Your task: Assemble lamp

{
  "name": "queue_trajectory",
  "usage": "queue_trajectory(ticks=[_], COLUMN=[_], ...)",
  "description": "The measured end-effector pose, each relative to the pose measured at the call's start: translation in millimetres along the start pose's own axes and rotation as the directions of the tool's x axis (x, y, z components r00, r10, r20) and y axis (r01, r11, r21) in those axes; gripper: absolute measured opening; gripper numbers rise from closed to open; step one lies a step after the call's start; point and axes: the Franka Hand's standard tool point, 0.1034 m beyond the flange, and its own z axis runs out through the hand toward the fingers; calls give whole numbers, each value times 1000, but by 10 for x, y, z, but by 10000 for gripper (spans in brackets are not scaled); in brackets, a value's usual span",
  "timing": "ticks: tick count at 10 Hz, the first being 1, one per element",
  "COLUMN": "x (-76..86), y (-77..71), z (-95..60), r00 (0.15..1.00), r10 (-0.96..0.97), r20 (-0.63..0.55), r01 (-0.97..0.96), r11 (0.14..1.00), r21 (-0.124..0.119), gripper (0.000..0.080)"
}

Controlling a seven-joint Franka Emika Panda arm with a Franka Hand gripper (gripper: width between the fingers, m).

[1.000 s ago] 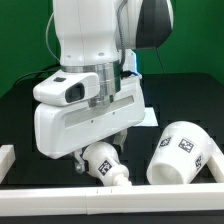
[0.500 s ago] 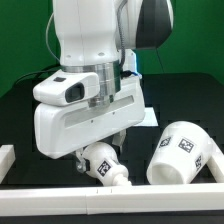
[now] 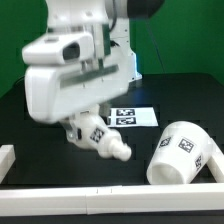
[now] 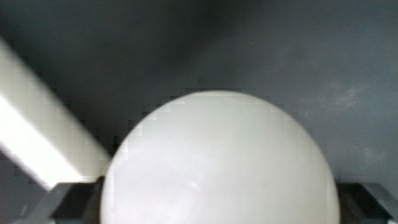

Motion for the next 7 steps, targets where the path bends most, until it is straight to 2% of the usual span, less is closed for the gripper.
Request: queue_trajectory(ticks=[1, 4, 6, 7], x=[0, -11, 16, 22], y=[-1, -18, -193, -289], z=[9, 22, -99, -177], r00=[999, 1000, 979, 938], r10=[48, 0, -205, -347], r20=[-10, -3, 10, 12], r01=[-49, 0, 205, 347], r11=[999, 1000, 979, 938], r21=[-14, -10, -3, -10], gripper=[573, 573, 573, 573])
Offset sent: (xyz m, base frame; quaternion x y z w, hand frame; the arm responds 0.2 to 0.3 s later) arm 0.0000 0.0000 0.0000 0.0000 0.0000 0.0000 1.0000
